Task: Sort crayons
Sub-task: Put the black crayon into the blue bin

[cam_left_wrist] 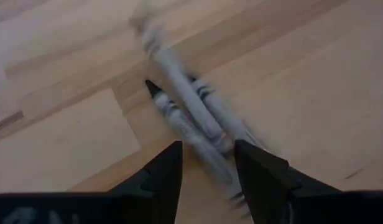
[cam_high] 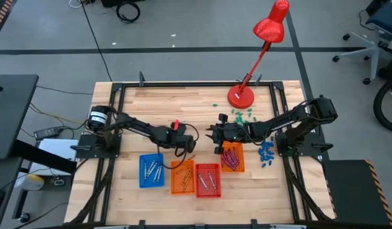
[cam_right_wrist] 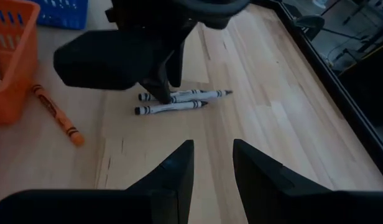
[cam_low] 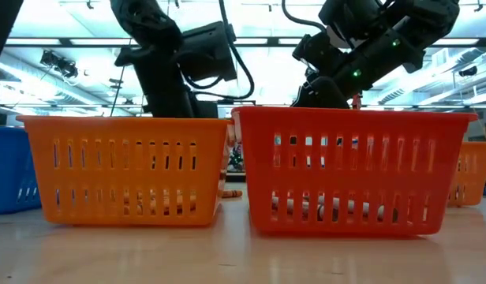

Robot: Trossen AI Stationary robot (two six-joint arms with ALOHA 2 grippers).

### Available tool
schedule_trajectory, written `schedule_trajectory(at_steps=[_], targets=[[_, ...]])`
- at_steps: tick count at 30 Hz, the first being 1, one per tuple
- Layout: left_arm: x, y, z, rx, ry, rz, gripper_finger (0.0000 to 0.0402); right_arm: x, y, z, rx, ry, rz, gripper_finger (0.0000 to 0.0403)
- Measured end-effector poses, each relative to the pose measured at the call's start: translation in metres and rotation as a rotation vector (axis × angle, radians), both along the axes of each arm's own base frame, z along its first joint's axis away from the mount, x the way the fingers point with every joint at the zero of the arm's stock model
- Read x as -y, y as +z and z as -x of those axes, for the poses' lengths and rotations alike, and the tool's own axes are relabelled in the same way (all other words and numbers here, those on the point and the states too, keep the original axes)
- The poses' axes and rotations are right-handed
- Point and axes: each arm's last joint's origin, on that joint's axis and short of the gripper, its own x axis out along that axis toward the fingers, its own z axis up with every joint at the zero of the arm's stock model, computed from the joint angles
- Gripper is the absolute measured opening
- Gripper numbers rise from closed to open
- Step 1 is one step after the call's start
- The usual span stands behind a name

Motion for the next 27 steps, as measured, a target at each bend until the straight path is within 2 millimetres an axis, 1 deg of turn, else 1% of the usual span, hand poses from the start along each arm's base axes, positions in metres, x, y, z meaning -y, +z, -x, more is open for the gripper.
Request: schedule_trajectory(at_steps=[7,17,19,22,27], targets=[[0.000,-0.002,0.007,-0.085,-0.013,0.011,0.0160,0.000,0.000,0.000,0.001,0.000,-0.001,0.0116],[0.002,-0.002,0.014,-0.201,-0.139,0.070,0.0155,0.000,0.000,0.000,0.001,0.000,-0.001,0.0116],[0.002,-0.002,0.015,-0.224,-0.164,0.090,0.0146,0.000,0.000,0.000,0.001,0.000,-0.001,0.0116],[0.003,-0.003,0.016,-0.245,-0.202,0.103,0.0121,0.000,0.000,0.000,0.001,0.000,-0.001,0.0116],[0.003,-0.003,0.017,-0.256,-0.221,0.110,0.0054,0.000,0.000,0.000,0.001,0.000,-0.001,0.0116]])
